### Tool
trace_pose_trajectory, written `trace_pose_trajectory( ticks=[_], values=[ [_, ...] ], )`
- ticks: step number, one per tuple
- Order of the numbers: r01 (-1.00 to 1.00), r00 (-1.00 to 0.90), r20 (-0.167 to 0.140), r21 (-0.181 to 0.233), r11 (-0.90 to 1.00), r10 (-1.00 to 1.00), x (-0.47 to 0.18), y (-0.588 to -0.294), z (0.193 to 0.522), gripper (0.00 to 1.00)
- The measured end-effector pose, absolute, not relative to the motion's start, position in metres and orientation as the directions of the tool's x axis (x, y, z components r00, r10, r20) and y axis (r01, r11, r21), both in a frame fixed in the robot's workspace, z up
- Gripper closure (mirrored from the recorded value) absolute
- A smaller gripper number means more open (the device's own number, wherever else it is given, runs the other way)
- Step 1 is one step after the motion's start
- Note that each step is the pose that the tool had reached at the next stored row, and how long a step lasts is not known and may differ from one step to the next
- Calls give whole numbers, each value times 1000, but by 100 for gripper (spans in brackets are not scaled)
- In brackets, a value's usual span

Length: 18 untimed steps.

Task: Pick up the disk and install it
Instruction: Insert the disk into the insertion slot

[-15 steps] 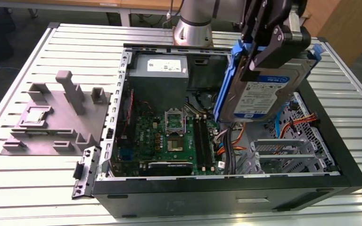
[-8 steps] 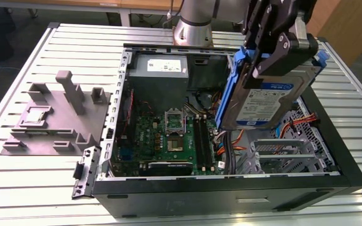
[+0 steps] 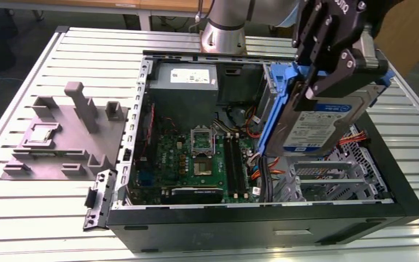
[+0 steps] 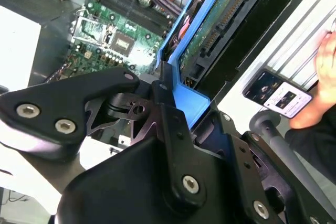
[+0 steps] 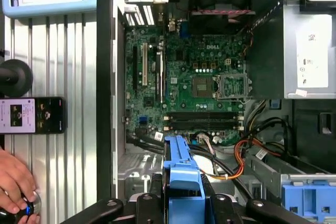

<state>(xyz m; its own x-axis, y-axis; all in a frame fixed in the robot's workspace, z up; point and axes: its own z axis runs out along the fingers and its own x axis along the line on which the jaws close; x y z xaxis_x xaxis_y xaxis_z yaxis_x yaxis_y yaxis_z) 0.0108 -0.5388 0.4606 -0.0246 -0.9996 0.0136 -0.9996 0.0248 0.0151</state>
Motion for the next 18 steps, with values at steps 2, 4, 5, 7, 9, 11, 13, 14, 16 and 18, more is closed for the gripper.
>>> trace_pose_trajectory(
  ticks=[2,4,5,7,9,11,13,14,16,18],
  values=[
    [-1000,-25,14,15,25,-1000,17,-539,460,64],
    [-1000,-25,14,15,25,-1000,22,-539,460,64],
    [-1000,-24,14,15,25,-1000,25,-539,459,64],
    [-1000,-25,14,15,25,-1000,32,-540,458,64],
    [-1000,-25,14,15,25,-1000,38,-540,457,64],
    [-1000,-25,14,15,25,-1000,43,-540,456,64],
    [-1000,-25,14,15,25,-1000,48,-540,455,64],
    [-1000,-25,14,15,25,-1000,50,-540,455,64],
    [-1000,-25,14,15,25,-1000,54,-540,454,64],
    [-1000,-24,14,15,25,-1000,57,-540,453,64]
  ],
)
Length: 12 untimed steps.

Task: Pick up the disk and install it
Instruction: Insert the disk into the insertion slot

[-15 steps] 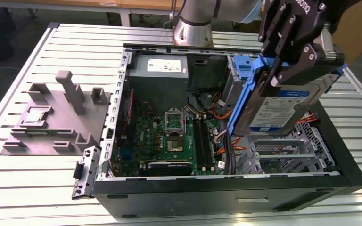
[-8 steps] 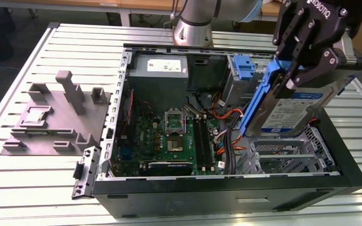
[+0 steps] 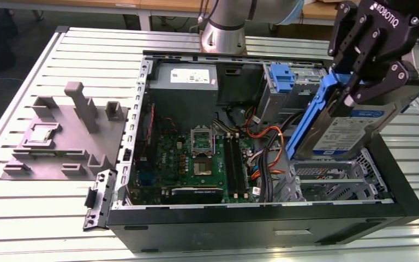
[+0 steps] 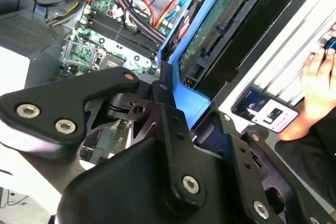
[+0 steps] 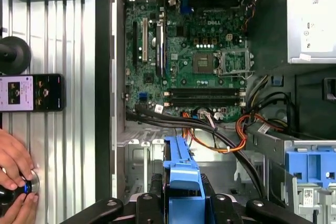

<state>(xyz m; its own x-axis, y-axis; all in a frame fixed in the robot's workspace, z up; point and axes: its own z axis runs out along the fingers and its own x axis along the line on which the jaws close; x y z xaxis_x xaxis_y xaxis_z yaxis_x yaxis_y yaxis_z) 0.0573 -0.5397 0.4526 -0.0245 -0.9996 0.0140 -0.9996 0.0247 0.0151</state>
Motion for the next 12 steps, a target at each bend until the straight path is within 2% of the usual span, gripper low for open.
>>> trace_pose_trajectory(
  ticks=[12],
  values=[
    [-1000,-25,14,15,26,-1000,65,-545,449,64]
  ],
)
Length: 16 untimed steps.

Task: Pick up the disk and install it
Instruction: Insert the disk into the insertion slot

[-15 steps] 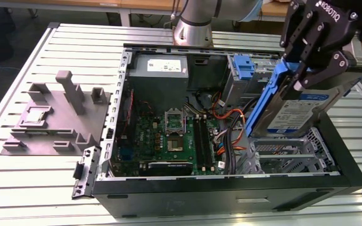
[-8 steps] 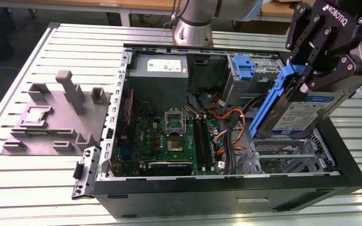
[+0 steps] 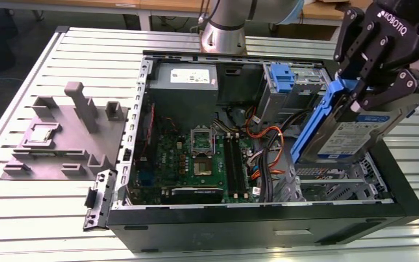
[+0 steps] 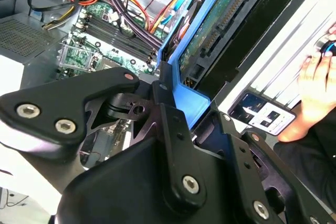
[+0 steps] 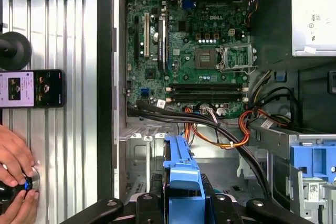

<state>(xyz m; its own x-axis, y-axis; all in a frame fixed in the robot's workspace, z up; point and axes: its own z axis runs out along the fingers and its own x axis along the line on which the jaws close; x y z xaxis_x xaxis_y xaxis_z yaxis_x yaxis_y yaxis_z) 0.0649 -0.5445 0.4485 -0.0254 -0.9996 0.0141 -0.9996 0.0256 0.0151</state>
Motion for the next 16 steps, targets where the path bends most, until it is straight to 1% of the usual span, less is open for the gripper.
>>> trace_pose_trajectory(
  ticks=[16],
  values=[
    [-999,-33,15,15,33,-999,69,-548,441,64]
  ],
)
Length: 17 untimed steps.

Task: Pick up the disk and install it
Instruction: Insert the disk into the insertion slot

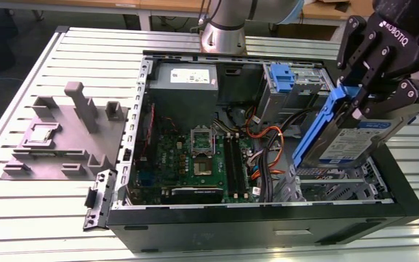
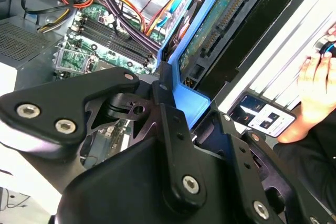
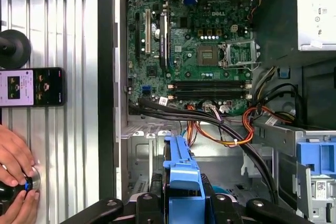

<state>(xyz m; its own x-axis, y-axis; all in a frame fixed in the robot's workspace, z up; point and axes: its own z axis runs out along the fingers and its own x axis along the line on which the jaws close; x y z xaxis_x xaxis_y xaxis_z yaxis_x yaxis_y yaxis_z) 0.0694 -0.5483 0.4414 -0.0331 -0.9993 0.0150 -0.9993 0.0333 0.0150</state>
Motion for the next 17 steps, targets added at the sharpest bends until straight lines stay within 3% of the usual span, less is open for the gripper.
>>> trace_pose_trajectory(
  ticks=[17],
  values=[
    [-999,-37,17,15,37,-999,71,-551,443,64]
  ],
)
